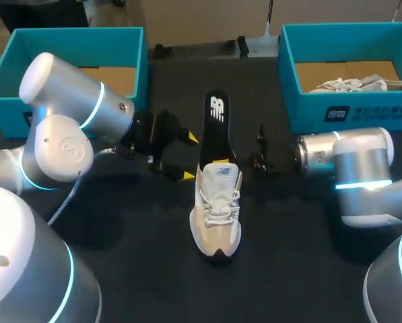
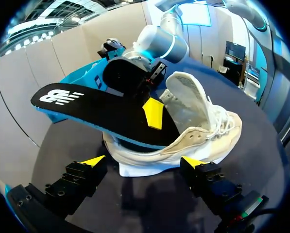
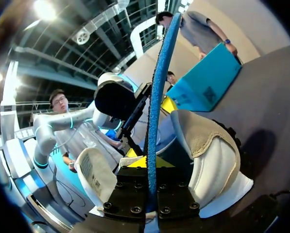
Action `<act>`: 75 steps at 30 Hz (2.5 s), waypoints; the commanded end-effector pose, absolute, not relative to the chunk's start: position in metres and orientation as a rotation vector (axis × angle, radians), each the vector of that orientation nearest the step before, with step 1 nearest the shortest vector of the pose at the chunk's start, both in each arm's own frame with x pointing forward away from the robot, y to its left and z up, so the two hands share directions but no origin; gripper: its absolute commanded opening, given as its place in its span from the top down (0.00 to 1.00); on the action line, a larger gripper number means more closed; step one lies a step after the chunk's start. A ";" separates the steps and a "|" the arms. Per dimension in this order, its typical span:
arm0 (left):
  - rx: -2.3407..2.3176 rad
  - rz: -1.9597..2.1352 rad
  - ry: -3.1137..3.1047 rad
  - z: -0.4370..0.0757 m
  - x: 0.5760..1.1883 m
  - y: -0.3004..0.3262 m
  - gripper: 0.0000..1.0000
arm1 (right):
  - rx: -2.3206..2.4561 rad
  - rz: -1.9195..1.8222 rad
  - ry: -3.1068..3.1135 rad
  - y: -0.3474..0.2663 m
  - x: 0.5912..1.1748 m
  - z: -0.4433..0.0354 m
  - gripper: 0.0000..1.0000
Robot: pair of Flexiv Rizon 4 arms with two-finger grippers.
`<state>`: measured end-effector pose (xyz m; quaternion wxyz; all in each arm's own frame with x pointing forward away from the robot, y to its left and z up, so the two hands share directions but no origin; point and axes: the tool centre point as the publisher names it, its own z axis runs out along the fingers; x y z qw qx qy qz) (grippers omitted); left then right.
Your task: Take the shoe out of the shoebox, open the shoe tongue, remove and reinsert the insole, then place the shoe into the shoebox
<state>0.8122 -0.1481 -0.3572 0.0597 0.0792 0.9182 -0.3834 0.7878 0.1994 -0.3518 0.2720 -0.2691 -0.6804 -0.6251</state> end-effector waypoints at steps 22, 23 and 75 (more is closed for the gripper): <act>0.240 -1.157 2.781 -0.358 0.812 -0.149 0.00 | -0.736 -1.689 -1.898 0.198 0.783 -0.340 0.79; 0.240 -1.157 2.781 -0.358 0.812 -0.149 0.00 | -0.735 -1.692 -1.899 0.198 0.783 -0.340 0.79; 0.240 -1.157 2.781 -0.358 0.812 -0.149 0.00 | -0.761 -1.493 -1.930 0.196 0.770 -0.348 1.00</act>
